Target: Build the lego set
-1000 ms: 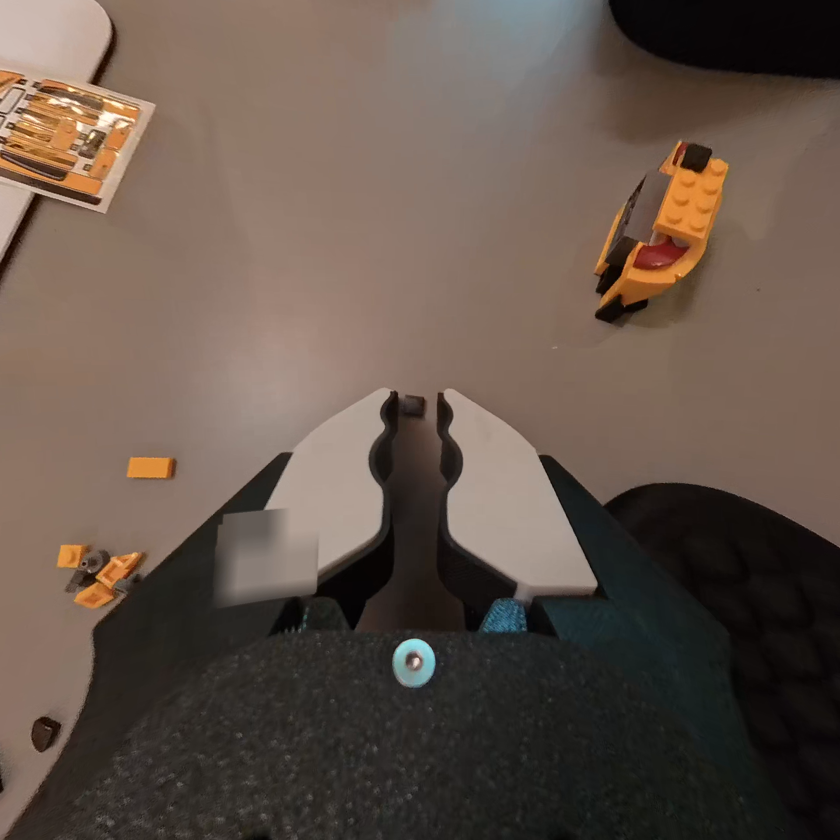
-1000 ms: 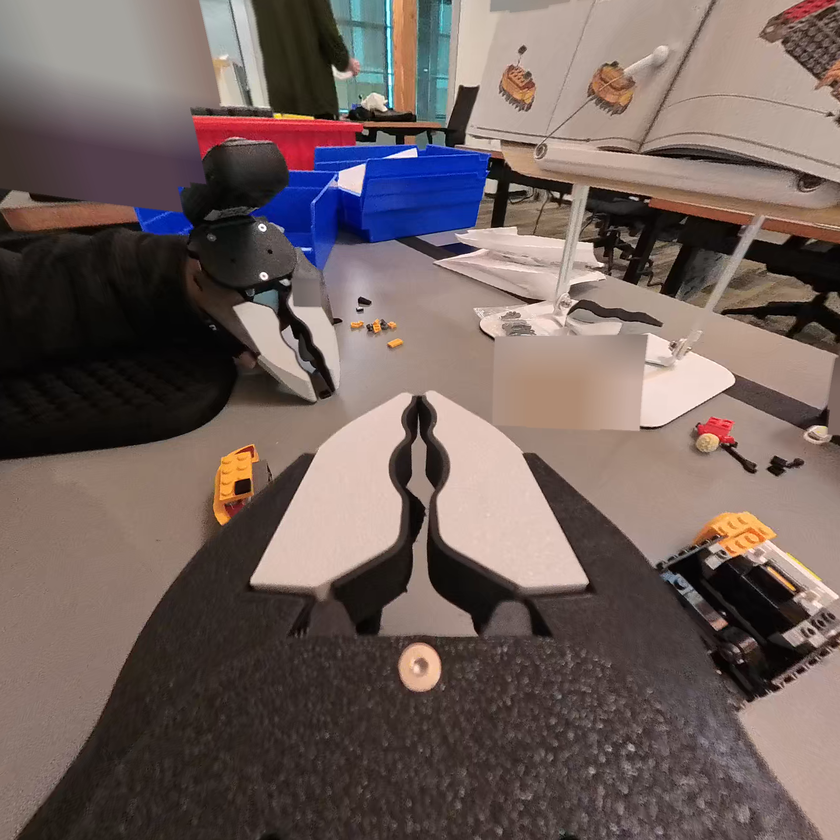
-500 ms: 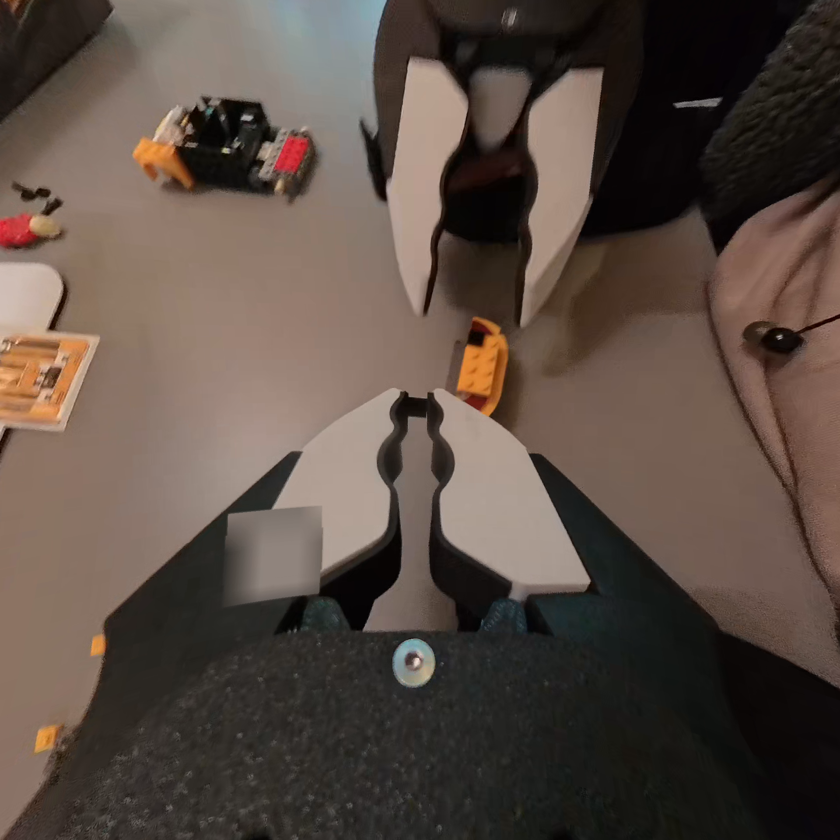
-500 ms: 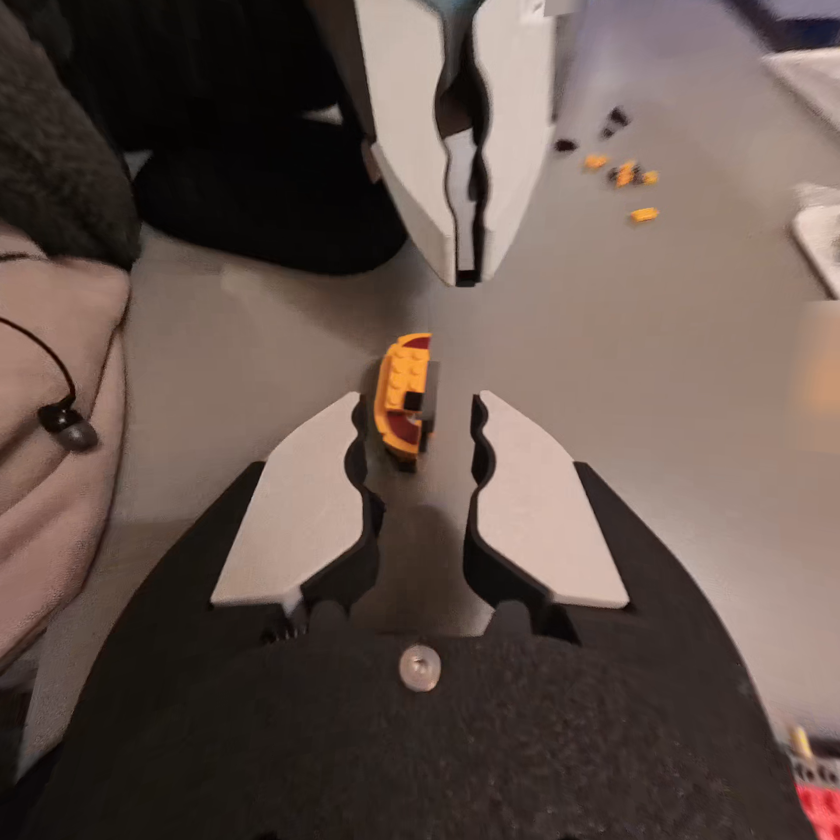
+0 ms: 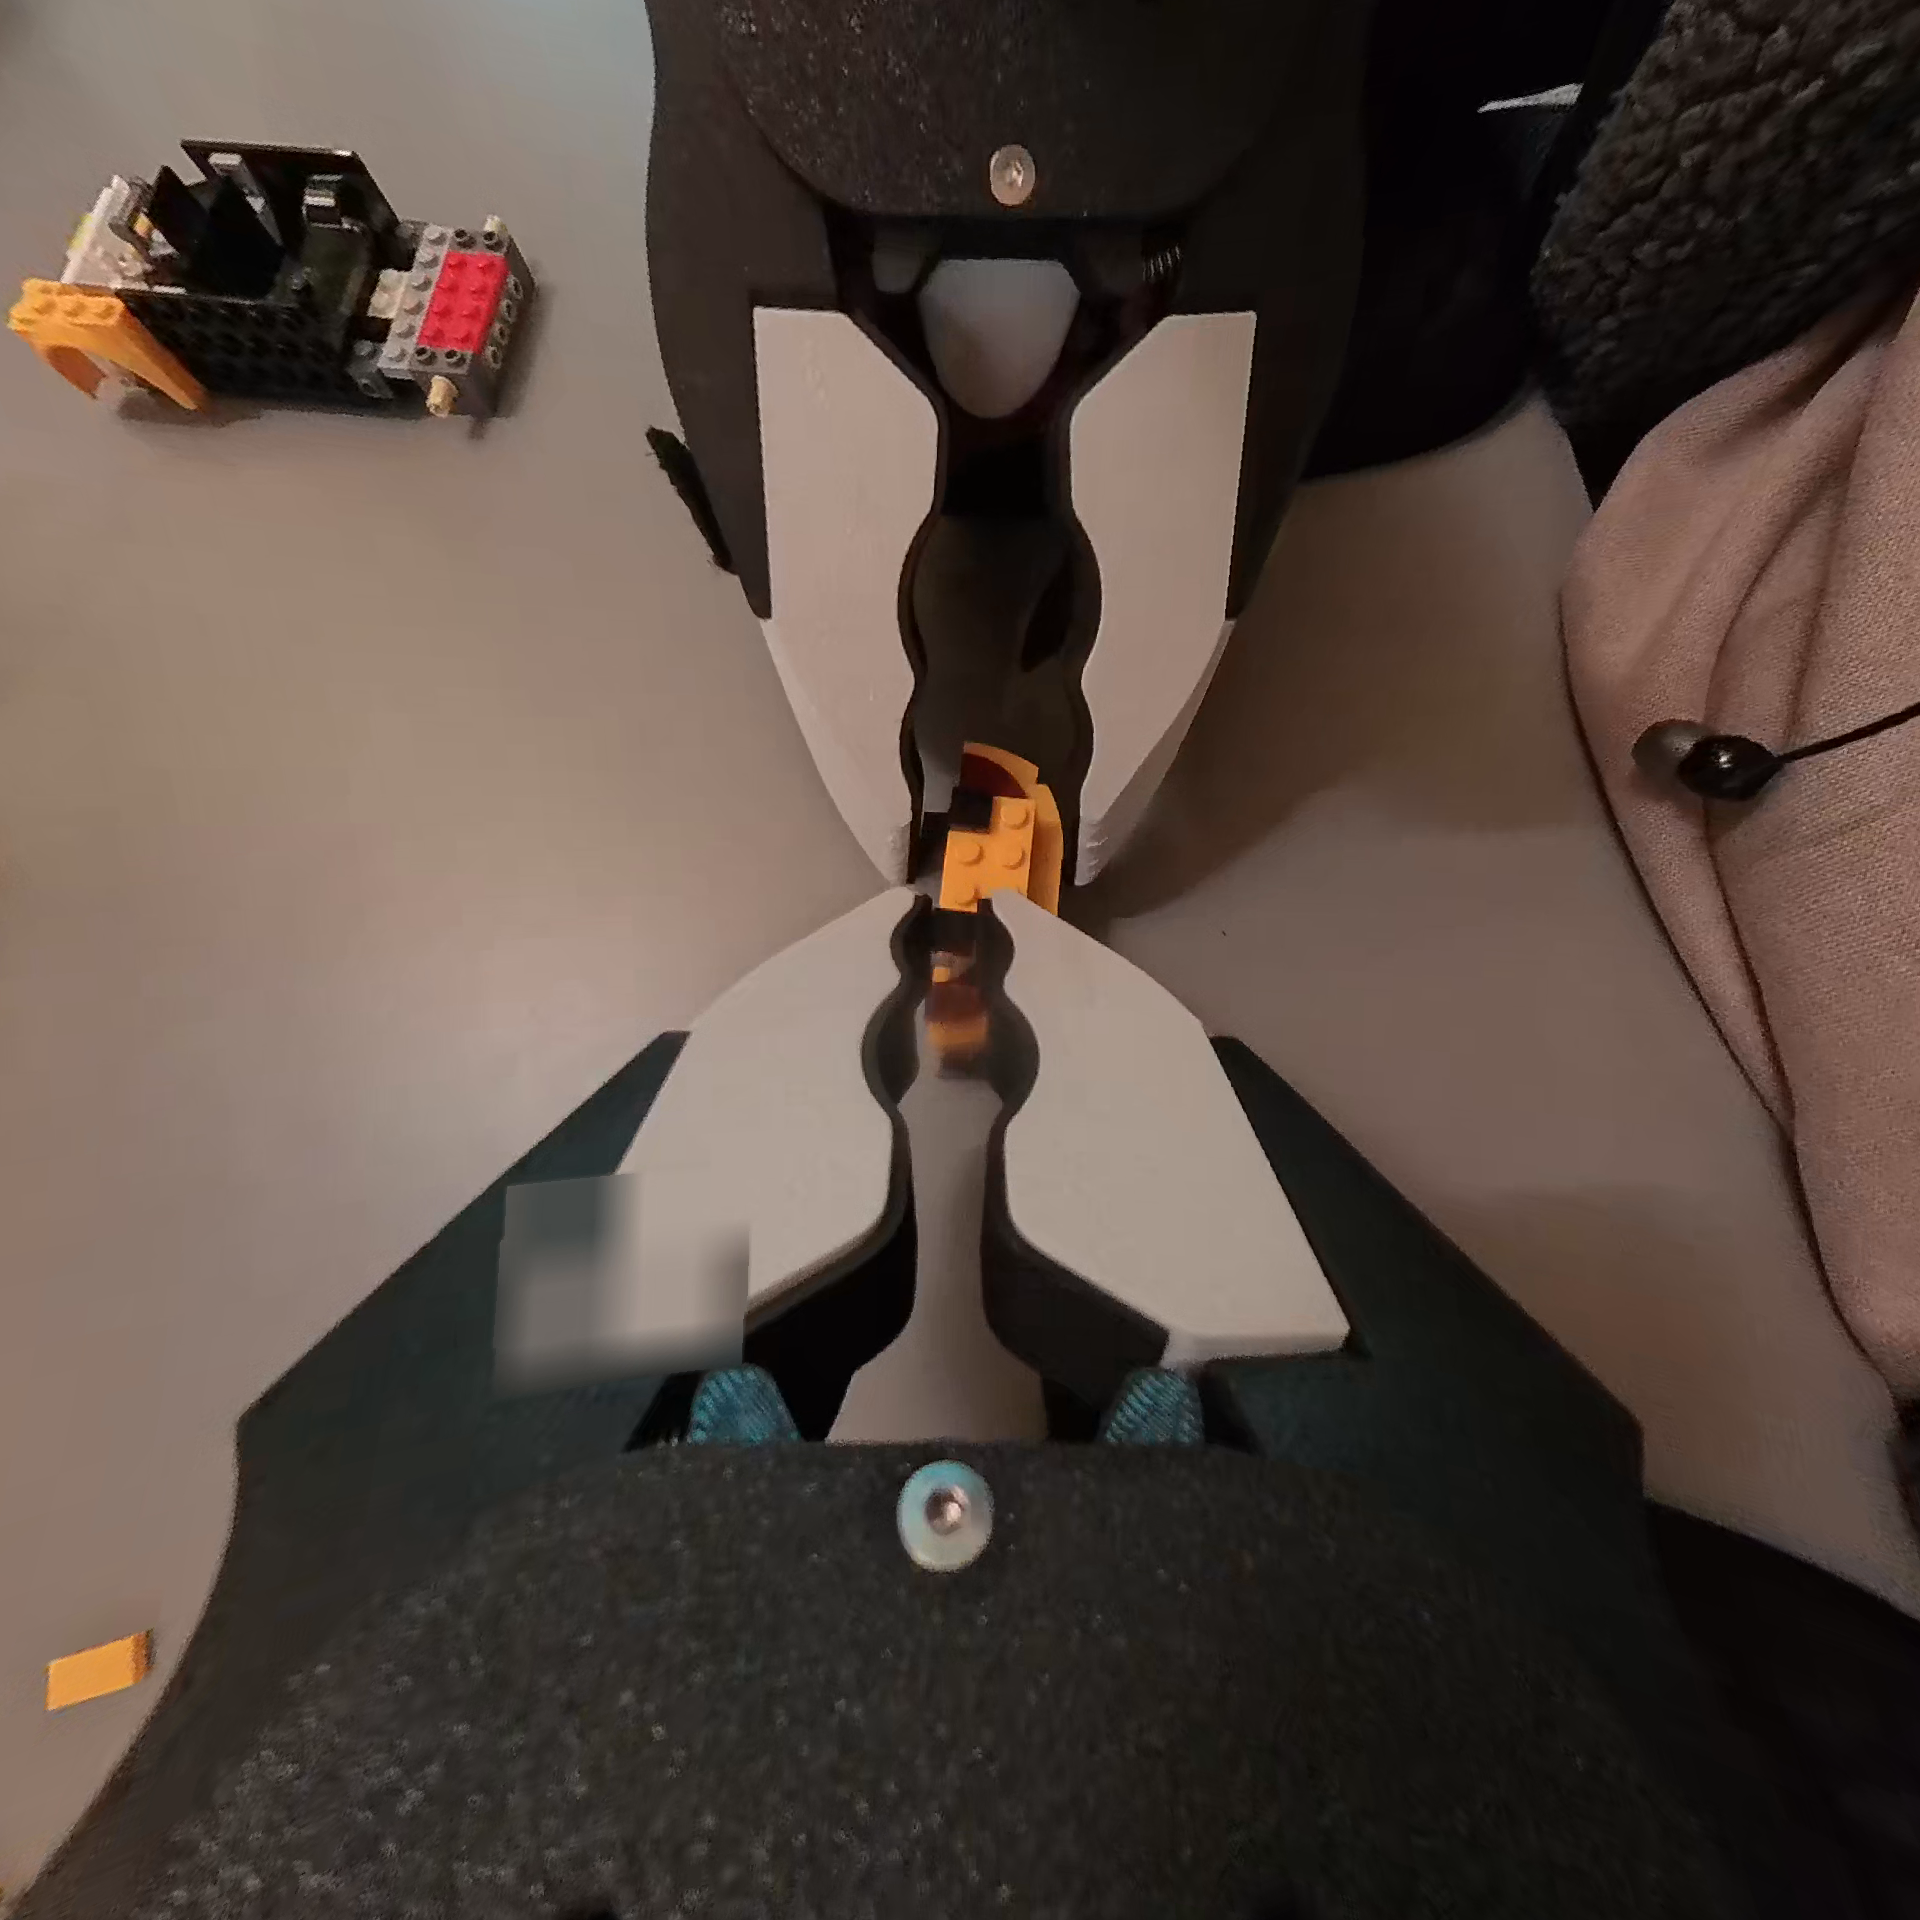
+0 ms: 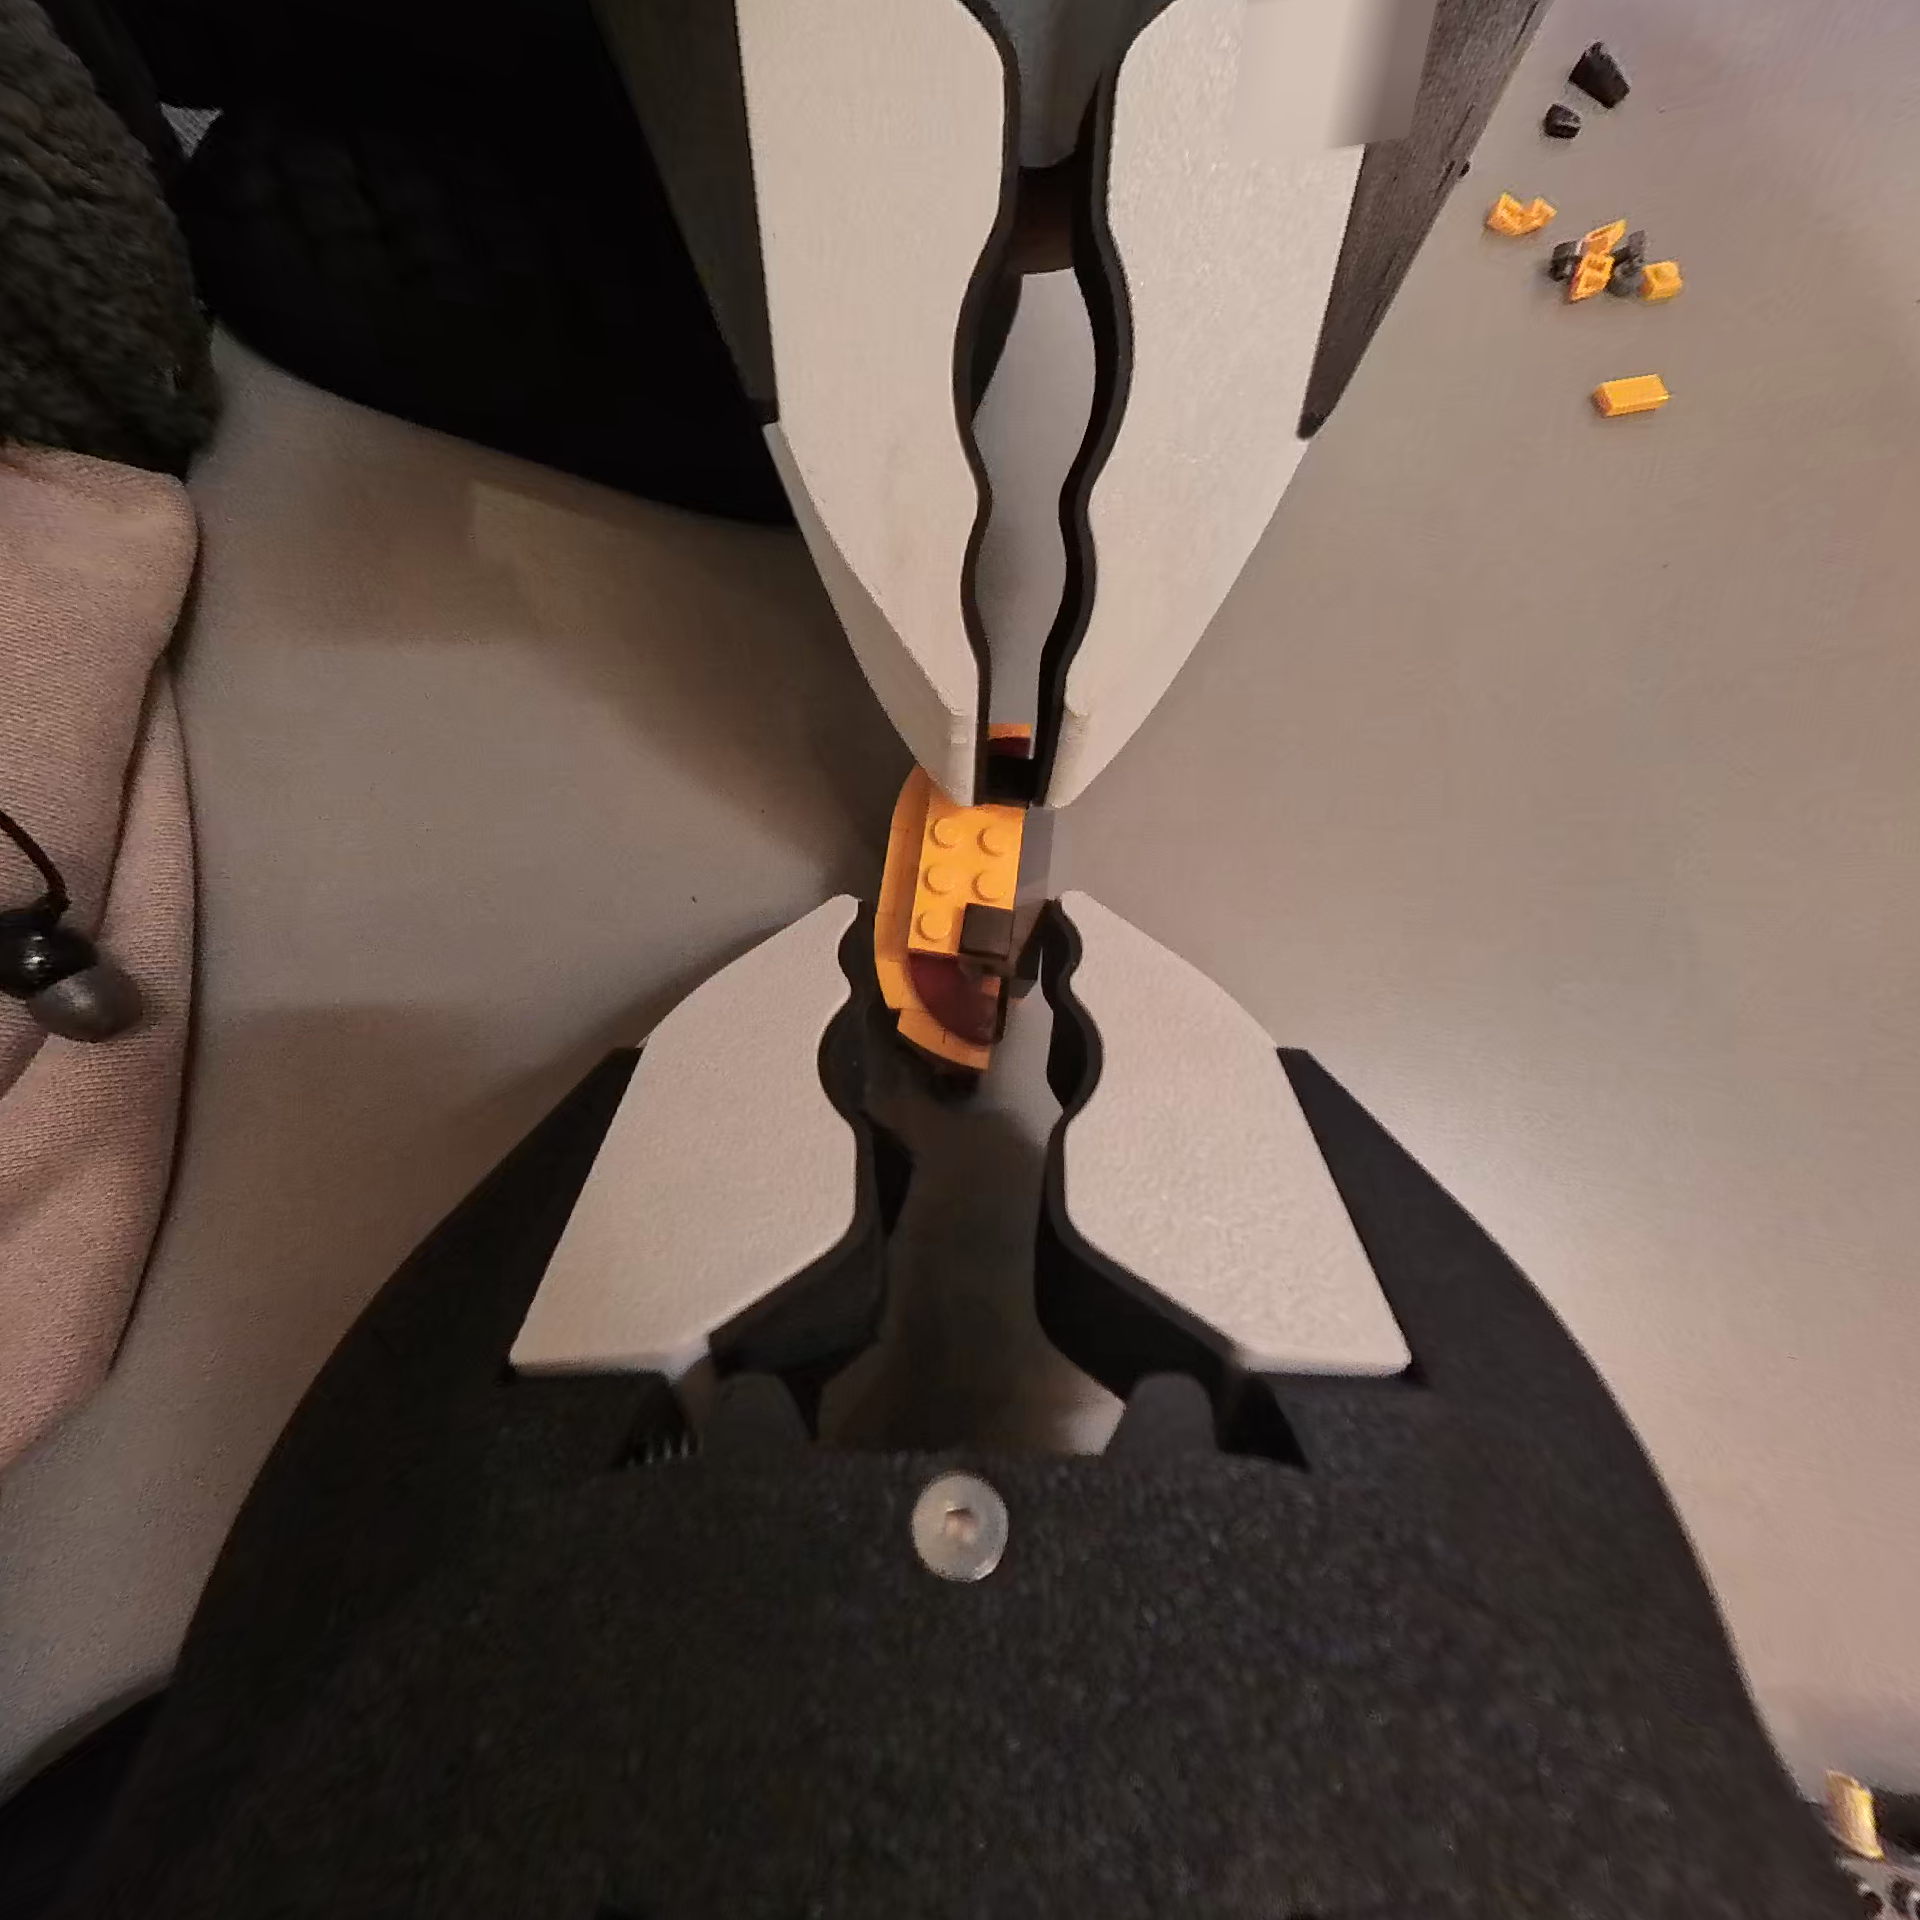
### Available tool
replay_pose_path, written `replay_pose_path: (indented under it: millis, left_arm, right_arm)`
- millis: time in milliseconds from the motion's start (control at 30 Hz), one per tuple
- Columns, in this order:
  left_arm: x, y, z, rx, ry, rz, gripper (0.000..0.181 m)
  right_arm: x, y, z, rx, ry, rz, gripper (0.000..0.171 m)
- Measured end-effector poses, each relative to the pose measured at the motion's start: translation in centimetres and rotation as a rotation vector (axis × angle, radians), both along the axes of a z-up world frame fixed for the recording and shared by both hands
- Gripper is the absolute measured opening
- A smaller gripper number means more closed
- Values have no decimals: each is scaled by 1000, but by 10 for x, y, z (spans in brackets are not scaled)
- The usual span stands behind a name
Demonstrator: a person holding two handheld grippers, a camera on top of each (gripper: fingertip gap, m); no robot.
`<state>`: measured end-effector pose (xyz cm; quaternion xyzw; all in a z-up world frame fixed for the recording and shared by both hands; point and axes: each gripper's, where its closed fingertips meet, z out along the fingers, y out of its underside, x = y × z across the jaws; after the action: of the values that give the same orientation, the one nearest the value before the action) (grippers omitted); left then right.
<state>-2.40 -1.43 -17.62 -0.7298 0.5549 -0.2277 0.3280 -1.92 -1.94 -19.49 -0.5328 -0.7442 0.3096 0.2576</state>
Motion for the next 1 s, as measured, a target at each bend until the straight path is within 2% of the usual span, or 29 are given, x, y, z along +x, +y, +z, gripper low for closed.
replay_pose_path:
  millis: [33, 1000]
  left_arm:
    - [0, 0, 0, 1, 0, 2, 8]
    - [3, 0, 4, -42, -75, 3, 12]
  right_arm:
    - [0, 0, 0, 1, 1, 0, 30]
    - [0, 0, 0, 0, 5, 2, 30]
